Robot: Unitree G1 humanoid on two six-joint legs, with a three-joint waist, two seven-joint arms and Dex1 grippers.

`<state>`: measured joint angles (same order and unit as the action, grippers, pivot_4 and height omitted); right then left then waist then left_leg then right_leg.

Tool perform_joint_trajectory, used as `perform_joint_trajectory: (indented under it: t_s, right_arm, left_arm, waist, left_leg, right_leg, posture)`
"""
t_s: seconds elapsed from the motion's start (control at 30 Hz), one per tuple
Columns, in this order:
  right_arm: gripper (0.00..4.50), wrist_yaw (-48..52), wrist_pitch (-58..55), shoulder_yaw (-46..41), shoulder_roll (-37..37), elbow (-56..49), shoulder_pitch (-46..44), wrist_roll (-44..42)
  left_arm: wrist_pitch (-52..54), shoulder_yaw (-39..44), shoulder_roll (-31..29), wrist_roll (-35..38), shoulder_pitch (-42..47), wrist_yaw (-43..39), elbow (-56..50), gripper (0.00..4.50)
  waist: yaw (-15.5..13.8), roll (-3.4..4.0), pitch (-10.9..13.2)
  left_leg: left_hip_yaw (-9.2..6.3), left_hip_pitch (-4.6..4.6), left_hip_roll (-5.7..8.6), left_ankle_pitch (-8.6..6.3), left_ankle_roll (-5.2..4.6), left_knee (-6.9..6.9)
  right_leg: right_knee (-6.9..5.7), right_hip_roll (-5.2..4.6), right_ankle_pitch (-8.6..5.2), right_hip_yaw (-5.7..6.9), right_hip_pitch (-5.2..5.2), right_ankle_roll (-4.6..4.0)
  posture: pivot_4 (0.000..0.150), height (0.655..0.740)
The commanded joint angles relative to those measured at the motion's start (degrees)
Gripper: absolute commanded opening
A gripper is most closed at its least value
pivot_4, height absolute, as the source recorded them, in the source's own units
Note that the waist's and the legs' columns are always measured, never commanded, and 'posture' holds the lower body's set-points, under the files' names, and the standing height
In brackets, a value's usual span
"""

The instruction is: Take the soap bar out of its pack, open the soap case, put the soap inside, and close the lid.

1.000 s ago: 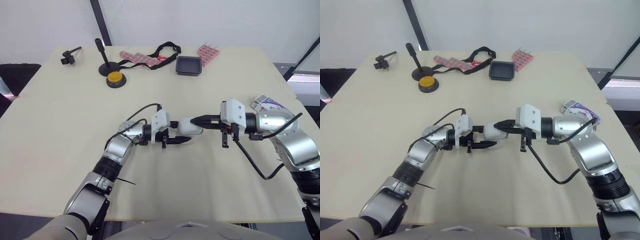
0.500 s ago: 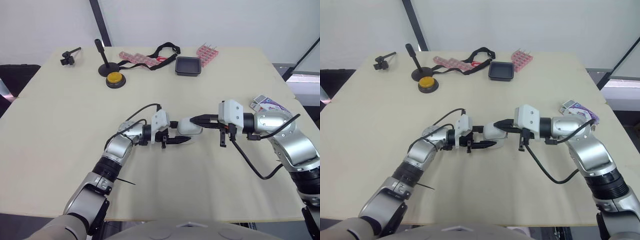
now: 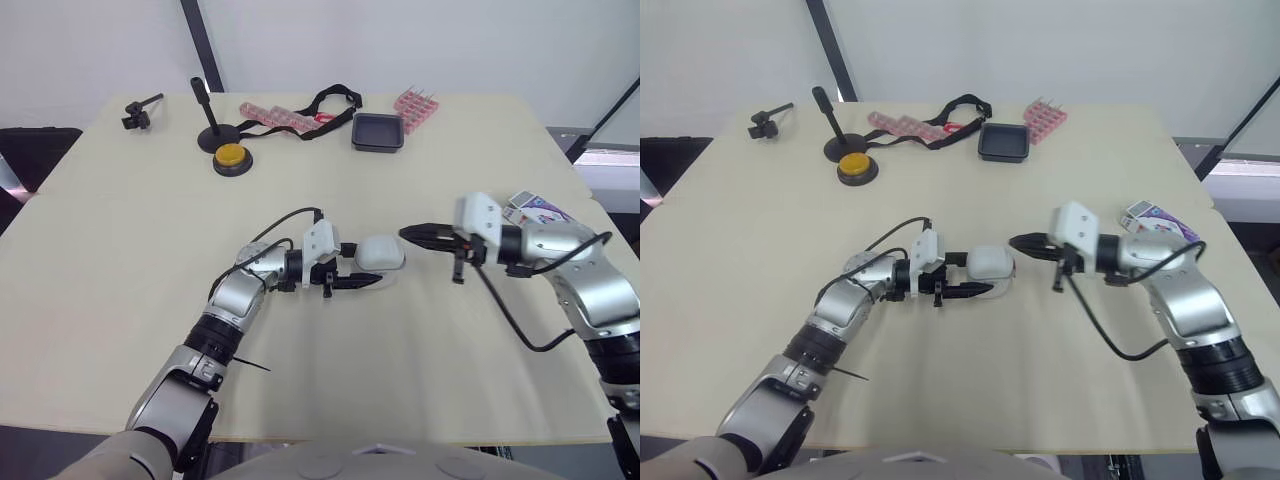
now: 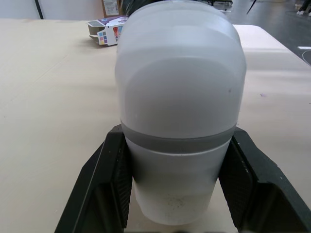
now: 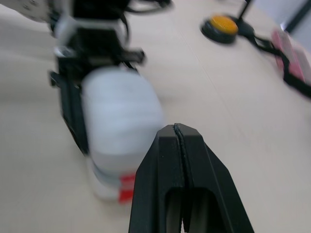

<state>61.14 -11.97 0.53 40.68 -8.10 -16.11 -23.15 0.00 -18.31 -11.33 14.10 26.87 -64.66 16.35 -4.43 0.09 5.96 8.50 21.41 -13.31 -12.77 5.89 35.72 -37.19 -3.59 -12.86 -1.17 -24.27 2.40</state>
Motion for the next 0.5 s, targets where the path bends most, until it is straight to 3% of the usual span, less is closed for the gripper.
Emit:
perform_joint_trajectory:
  t_s: [0.03, 0.33, 0.5]
  right_arm:
    - [1.48, 3.2, 2.5, -6.8, 1.0, -2.5, 2.7, -5.6]
    - [4.48, 10.0, 11.5, -8.7, -1.1, -6.2, 18.3, -6.9]
    - [4.48, 10.2, 14.7, -7.3, -1.9, -6.7, 21.0, -5.0]
  left_arm:
    - [2.9, 1.3, -0.9, 1.6, 0.1, -0.8, -2.3, 1.96]
    - [22.4, 2.9, -3.1, 9.3, 1.1, -2.1, -8.1, 1.96]
    - [40.0, 3.5, -5.5, 15.1, 2.1, -0.9, -12.3, 1.96]
  waist:
    - [0.0, 0.00, 0.0]
    - [0.1, -0.02, 0.0]
    - [0.3, -0.02, 0.0]
  left_leg:
    - [-0.01, 0.00, -0.02, -0.01, -0.01, -0.02]
    - [0.00, -0.01, -0.06, -0.01, -0.02, -0.18]
    - [0.01, -0.02, -0.06, 0.00, -0.02, -0.17]
  right_leg:
    - [0.00, 0.02, 0.03, 0.02, 0.00, 0.05]
    - [0.17, -0.07, -0.01, 0.06, -0.01, 0.00]
    - [0.17, -0.10, -0.02, 0.04, -0.02, -0.03]
  posture:
    - [0.150, 0.7291]
    - [0.150, 0.7291]
    - [0.150, 0.7291]
